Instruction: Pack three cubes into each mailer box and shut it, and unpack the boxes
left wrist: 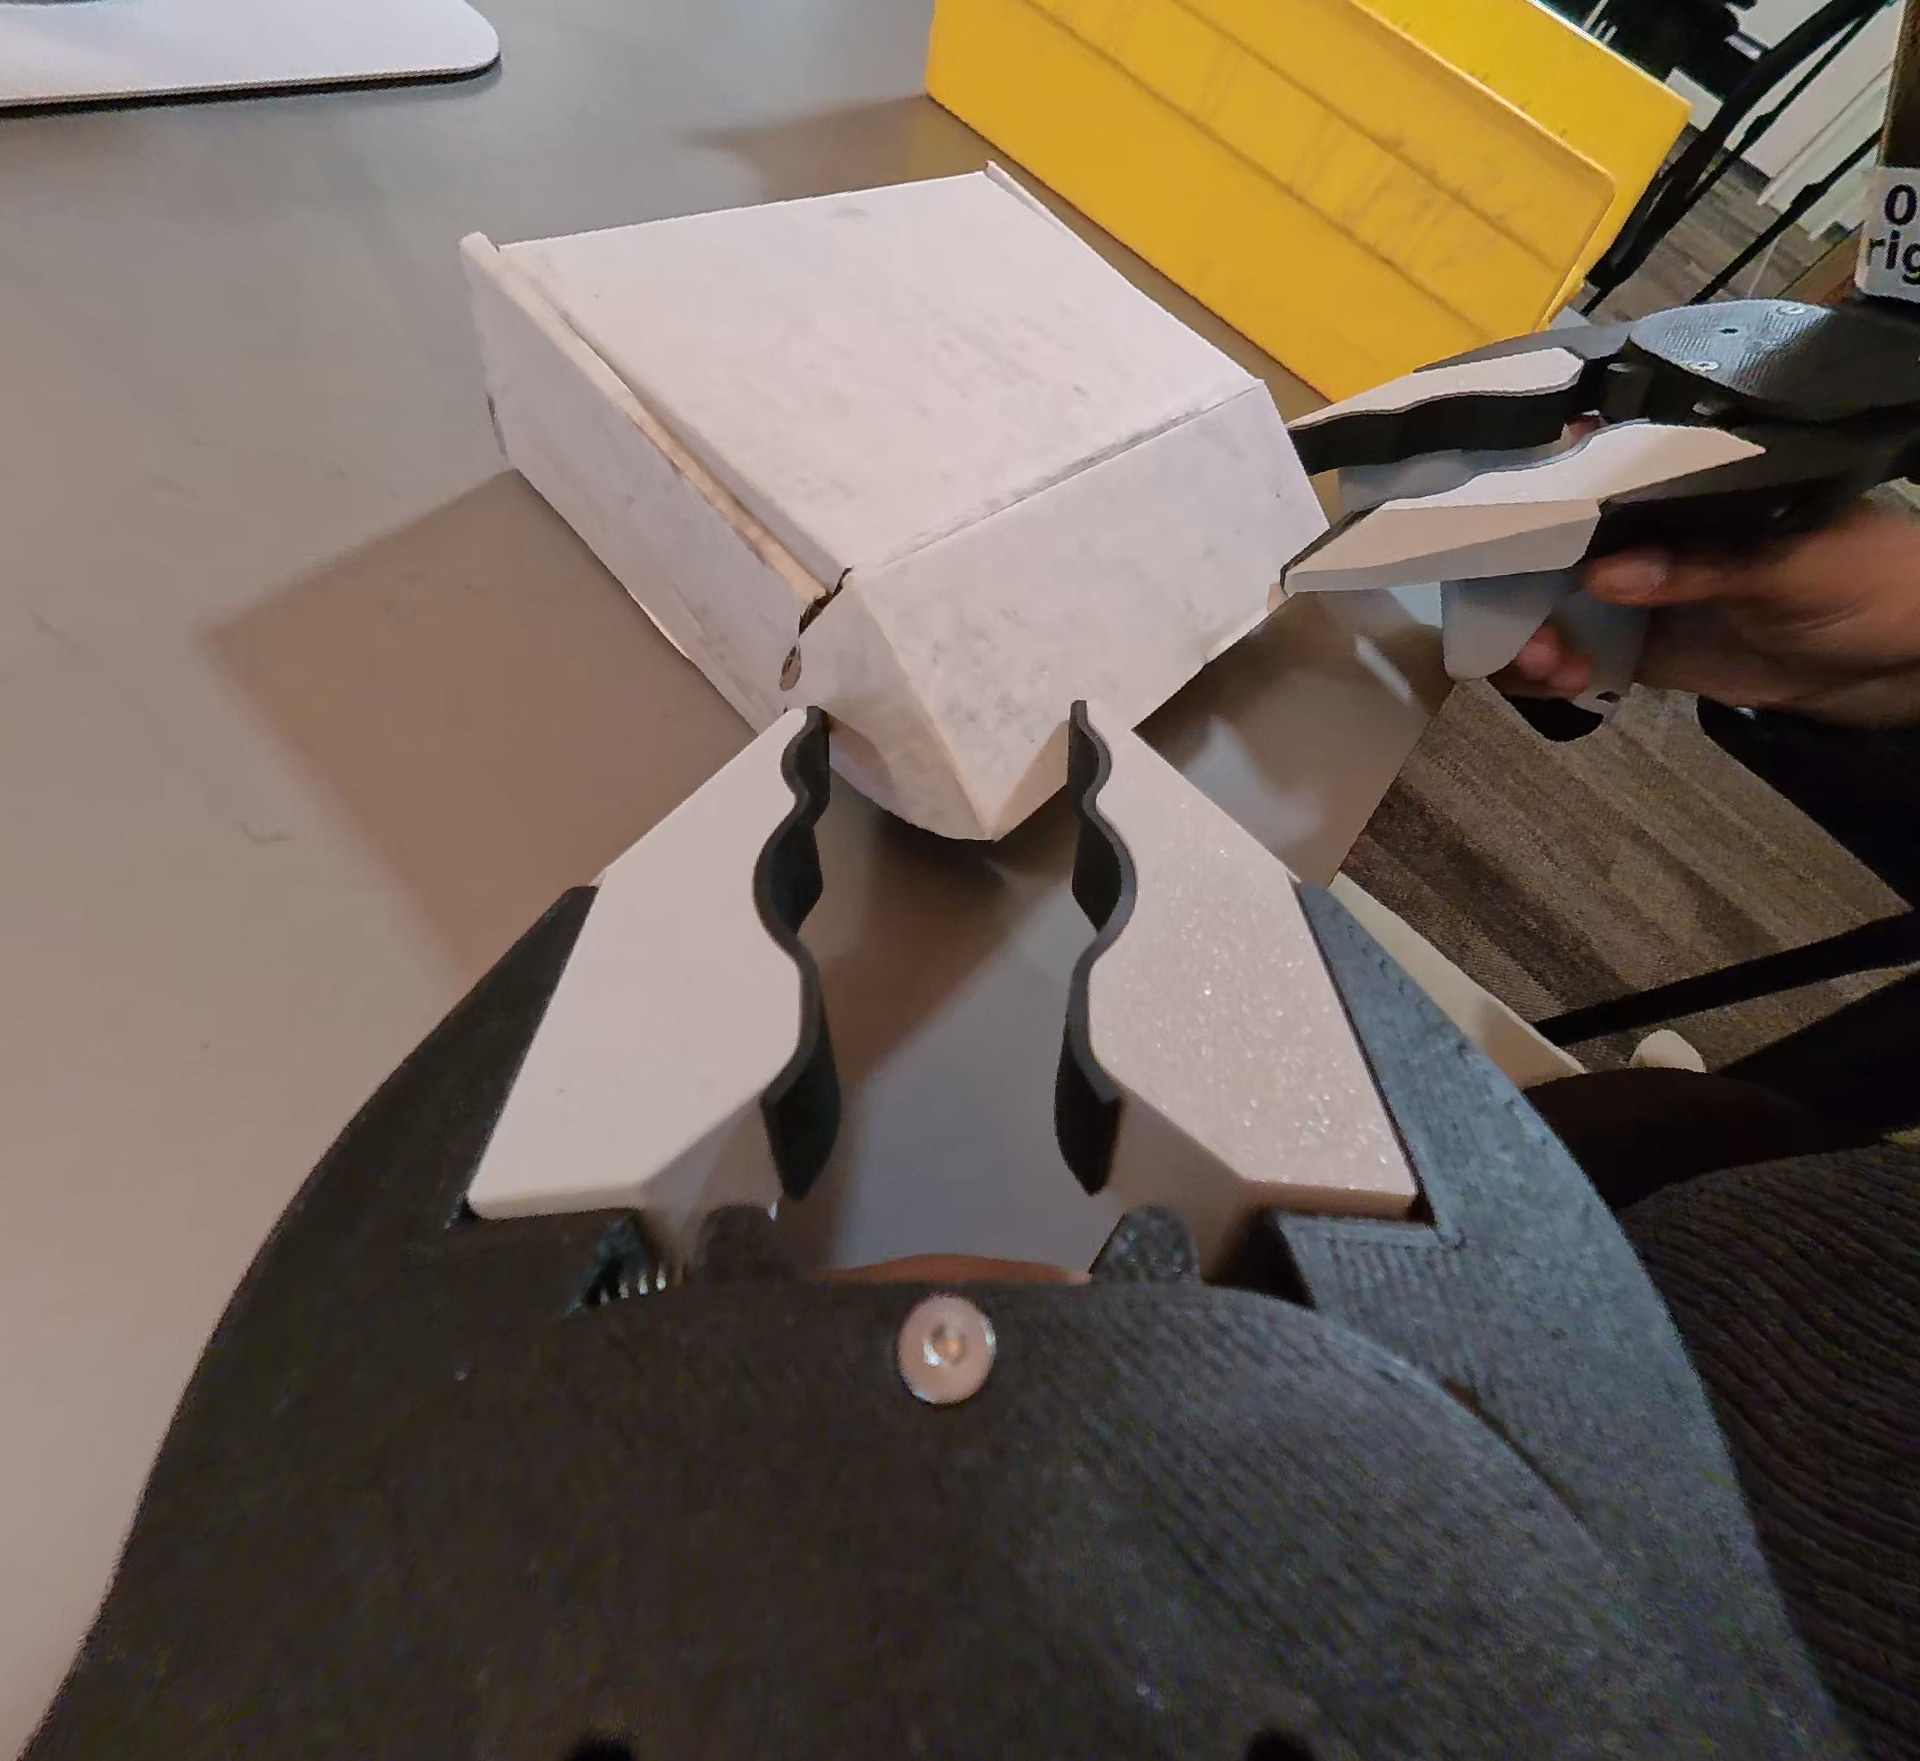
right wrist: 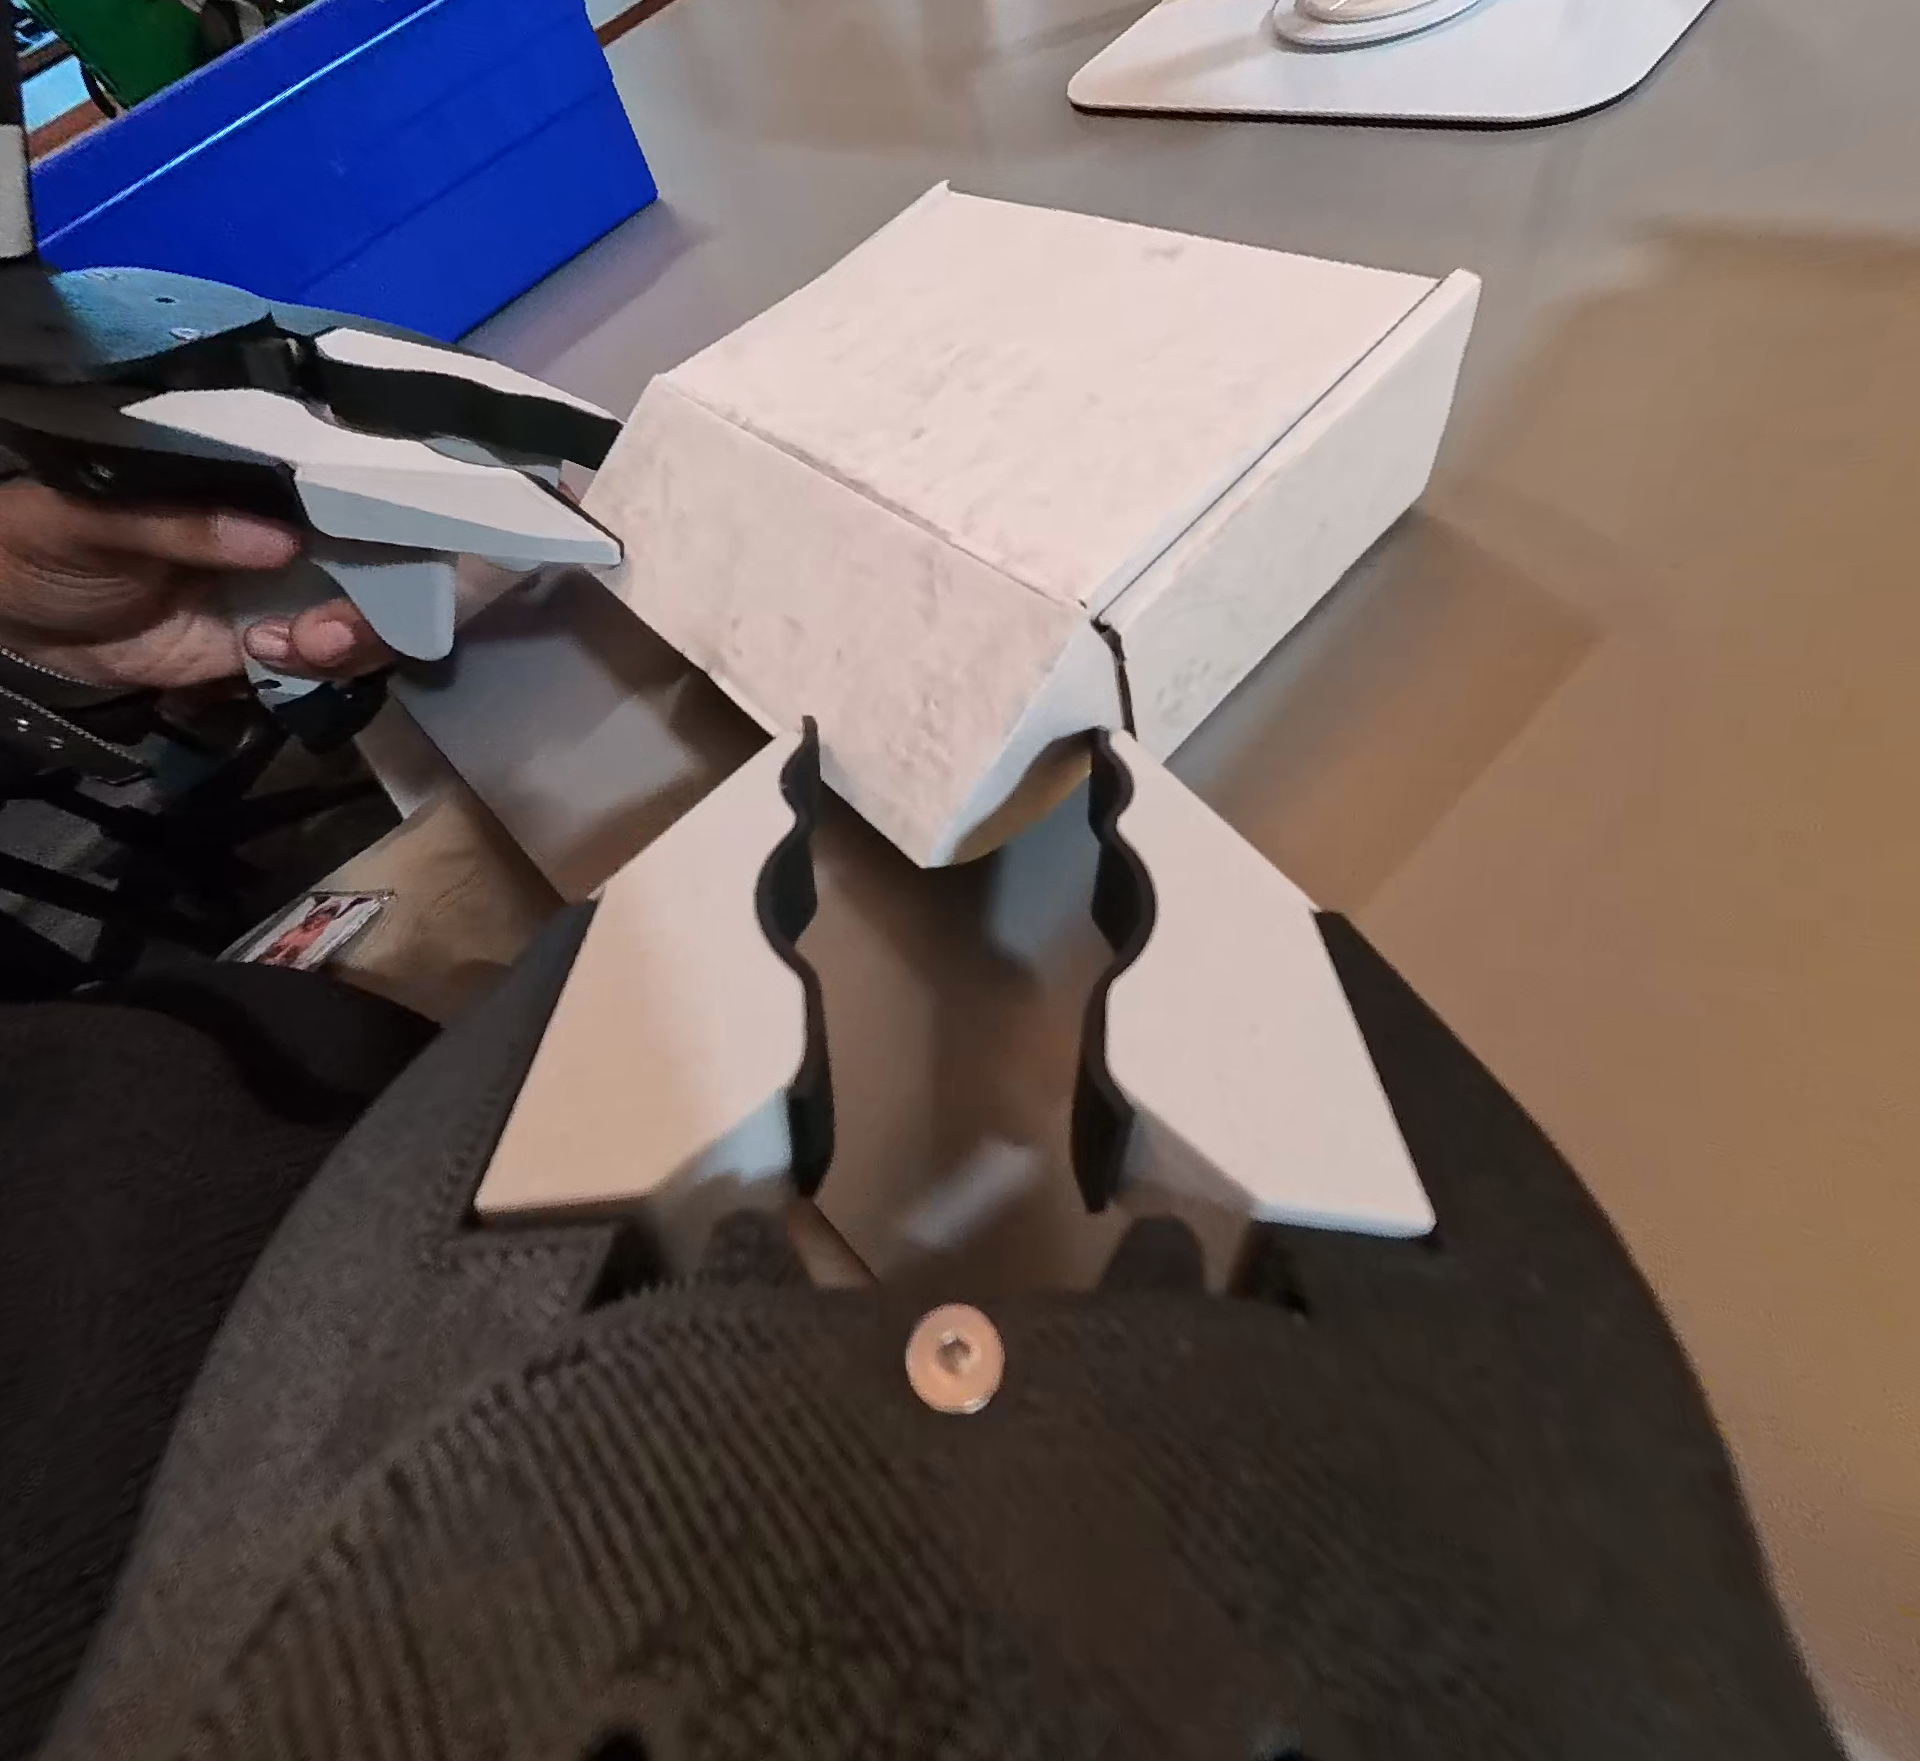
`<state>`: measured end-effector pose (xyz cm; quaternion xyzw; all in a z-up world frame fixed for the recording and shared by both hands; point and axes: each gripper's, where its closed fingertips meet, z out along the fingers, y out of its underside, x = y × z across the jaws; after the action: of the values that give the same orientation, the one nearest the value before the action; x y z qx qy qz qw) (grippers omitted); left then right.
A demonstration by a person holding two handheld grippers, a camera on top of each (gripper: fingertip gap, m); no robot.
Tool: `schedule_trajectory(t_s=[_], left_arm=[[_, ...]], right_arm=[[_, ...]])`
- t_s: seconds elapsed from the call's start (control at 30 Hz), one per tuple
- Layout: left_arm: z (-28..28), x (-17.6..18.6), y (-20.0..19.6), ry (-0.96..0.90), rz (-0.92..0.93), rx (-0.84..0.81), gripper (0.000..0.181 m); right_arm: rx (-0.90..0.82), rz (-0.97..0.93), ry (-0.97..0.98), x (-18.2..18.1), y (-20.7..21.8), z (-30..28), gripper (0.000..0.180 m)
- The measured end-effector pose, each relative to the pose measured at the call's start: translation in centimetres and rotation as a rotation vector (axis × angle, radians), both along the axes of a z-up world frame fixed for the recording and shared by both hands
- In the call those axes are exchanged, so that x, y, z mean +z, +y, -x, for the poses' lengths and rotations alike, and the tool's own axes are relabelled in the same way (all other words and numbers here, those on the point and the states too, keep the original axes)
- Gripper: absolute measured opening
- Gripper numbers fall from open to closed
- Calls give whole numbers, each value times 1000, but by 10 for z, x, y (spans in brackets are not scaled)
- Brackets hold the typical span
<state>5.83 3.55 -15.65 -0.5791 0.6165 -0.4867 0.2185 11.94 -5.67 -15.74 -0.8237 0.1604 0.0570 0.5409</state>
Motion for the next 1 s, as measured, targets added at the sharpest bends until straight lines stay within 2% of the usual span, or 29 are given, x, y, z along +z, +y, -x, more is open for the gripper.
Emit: schedule_trajectory(t_s=[0.33, 0.47, 0.57, 0.8, 1.0], left_arm=[[1, 0, 1, 2, -39, 16, 45], [4, 4, 3, -14, -53, 23, 35], [5, 5, 4, -18, -48, 27, 34], [3, 6, -1, -36, -54, -2, 41], [4, -2, 0, -6, -74, -18, 52]], right_arm=[[-14, 3, 3, 0, -1, -2, 47], [-30, 11, -60, 3, -9, -6, 48], [-53, 3, -86, 6, -13, -10, 48], [-25, -48, 30, 9, -7, -4, 45], [-5, 3, -7, 1, -4, 1, 45]])
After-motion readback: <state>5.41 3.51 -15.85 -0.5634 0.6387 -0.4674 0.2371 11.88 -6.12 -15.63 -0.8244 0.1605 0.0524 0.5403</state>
